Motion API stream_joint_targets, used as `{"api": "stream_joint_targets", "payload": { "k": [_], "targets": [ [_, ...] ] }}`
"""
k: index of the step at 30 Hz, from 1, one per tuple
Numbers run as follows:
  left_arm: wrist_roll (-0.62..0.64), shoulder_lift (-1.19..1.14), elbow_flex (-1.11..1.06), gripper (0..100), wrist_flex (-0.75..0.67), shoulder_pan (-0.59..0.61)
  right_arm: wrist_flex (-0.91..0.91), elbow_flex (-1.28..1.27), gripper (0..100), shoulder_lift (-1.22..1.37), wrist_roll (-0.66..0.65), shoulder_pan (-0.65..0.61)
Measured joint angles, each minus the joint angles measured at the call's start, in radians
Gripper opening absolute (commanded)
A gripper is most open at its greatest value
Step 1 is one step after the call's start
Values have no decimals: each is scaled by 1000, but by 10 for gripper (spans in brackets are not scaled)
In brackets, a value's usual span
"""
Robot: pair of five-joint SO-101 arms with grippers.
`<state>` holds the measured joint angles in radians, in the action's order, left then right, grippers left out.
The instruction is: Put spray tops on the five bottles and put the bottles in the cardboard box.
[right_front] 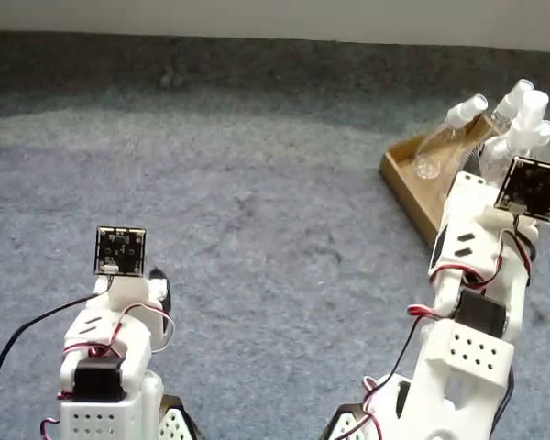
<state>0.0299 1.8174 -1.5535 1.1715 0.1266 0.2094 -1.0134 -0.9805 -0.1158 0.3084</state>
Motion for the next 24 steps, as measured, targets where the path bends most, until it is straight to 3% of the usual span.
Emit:
{"api": "stream_joint_targets", "payload": {
  "k": [6,24],
  "targets": [
    [0,0,-110,7,0,0,-204,-71,105,133,0,41],
    [0,2,-120,7,0,0,-586,-74,105,609,0,77]
  ]
}}
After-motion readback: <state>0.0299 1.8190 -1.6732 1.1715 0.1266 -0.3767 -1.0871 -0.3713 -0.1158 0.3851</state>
